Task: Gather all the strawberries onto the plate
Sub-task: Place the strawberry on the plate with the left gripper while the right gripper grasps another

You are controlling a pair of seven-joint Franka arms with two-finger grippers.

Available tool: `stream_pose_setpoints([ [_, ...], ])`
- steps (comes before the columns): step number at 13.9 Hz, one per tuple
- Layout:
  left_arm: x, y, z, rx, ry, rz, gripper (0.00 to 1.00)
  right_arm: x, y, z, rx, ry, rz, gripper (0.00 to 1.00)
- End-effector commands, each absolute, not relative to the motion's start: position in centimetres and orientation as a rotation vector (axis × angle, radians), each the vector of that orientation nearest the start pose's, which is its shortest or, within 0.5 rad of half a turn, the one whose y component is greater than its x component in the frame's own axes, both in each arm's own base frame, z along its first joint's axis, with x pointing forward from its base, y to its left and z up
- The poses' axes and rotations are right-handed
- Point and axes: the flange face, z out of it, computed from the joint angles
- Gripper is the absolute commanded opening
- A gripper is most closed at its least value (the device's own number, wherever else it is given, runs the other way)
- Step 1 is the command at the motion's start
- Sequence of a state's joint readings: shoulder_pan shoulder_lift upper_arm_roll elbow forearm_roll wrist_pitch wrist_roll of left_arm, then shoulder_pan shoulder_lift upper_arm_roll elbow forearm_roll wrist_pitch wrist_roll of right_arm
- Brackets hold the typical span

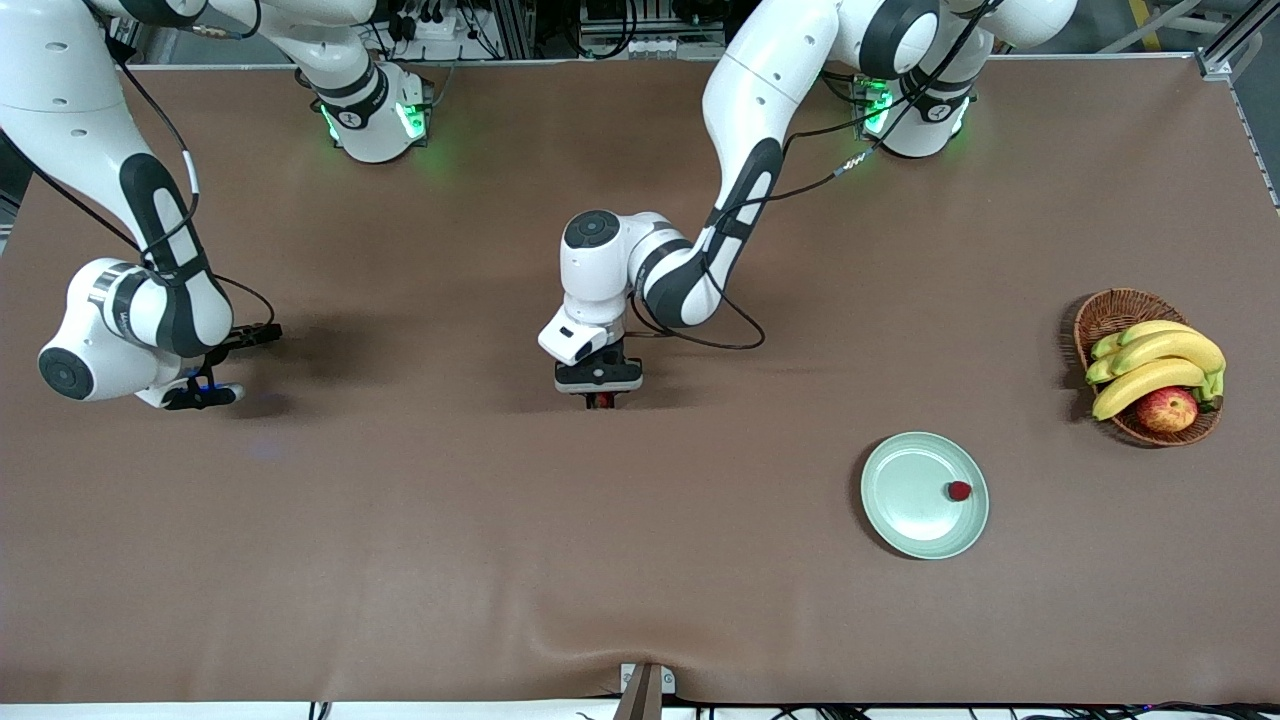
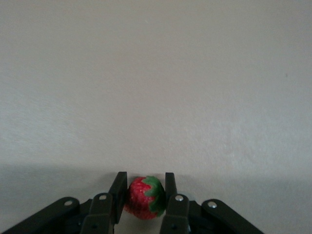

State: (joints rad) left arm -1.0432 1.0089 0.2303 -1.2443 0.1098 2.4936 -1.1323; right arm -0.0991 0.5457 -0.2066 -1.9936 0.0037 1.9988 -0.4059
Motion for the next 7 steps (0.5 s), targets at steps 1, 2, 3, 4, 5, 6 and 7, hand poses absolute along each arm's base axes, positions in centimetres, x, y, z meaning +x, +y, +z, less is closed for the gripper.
stream_pose_setpoints([
  [1, 53.4, -55.9, 23.8, -3.112, -0.400, -0.507, 0.00, 51.0, -17.0, 15.9, -2.946, -0.172, 0.817, 0.90],
  [2, 55.7, -53.4, 25.0, -3.092, -0.506, -0.483, 0.00, 51.0, -17.0, 15.9, -2.946, -0.172, 0.817, 0.85],
  [3, 58.5, -50.4, 26.5, -3.072, -0.631, -0.475, 0.00, 51.1, -16.9, 16.0, -2.948, -0.175, 0.813, 0.78],
  [4, 61.1, -47.2, 27.9, -3.052, -0.742, -0.477, 0.00, 51.1, -16.8, 16.0, -2.948, -0.179, 0.813, 0.70],
  [5, 63.5, -44.0, 29.0, -3.024, -0.856, -0.473, 0.00, 51.1, -16.8, 16.0, -2.948, -0.181, 0.813, 0.63],
  [6, 65.6, -40.6, 29.8, -2.990, -0.949, -0.466, 0.00, 51.2, -16.7, 16.0, -2.949, -0.184, 0.811, 0.55],
  [7, 67.4, -37.0, 30.4, -2.947, -1.036, -0.447, 0.00, 51.3, -16.5, 16.2, -2.952, -0.191, 0.808, 0.50],
])
